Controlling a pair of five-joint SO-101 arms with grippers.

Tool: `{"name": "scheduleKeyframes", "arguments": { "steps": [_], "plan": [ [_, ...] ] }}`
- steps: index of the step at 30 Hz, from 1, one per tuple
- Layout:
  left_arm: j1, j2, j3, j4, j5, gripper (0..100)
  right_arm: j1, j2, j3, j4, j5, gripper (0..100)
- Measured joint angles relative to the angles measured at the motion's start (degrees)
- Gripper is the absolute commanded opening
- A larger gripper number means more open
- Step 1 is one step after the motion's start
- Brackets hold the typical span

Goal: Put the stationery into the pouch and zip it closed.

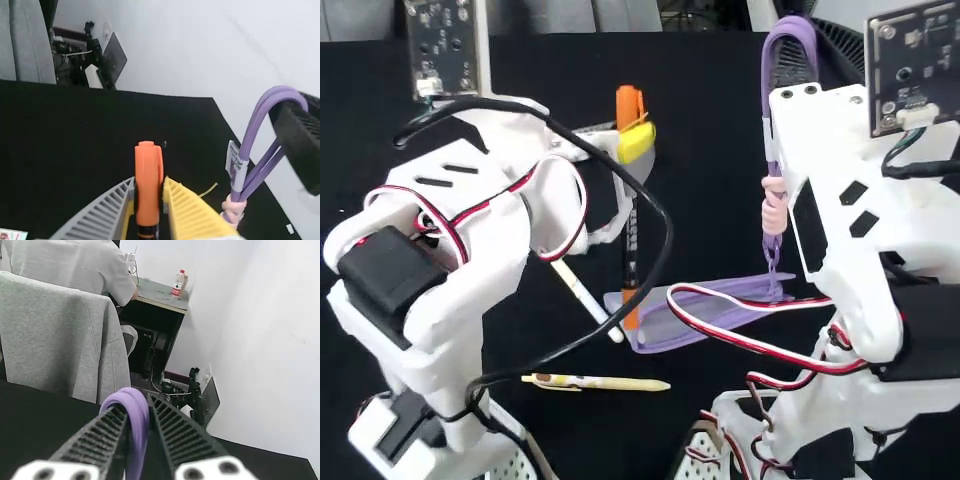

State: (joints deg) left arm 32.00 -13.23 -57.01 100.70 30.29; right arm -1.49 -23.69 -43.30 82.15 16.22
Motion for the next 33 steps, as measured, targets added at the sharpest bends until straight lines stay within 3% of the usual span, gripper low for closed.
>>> {"name": "scheduleKeyframes", "arguments": {
  "steps": [6, 11, 14, 19, 26, 33],
  "plan": [
    [0.0, -8.2, 10.0, -0.3, 0.0, 3, 0.0, 0.0, 0.0, 0.0, 0.0, 1.1],
    [-0.1, -18.0, 23.2, -7.6, 0.0, 3, 0.0, 0.0, 0.0, 0.0, 0.0, 1.1],
    [1.8, -23.9, 35.4, -15.7, 0.0, 3, 0.0, 0.0, 0.0, 0.0, 0.0, 1.1],
    [8.0, -34.8, 60.0, -36.8, -0.4, 3, 0.0, 0.0, 0.8, 0.0, 0.0, 1.1],
    [9.9, -54.0, 85.5, -63.6, -7.4, 3, -0.1, 0.0, 1.3, 0.0, 0.0, 1.1],
    [10.3, -61.5, 99.8, -73.4, -14.1, 3, -0.1, 0.0, 1.3, 0.0, 0.0, 1.1]
  ]
}}
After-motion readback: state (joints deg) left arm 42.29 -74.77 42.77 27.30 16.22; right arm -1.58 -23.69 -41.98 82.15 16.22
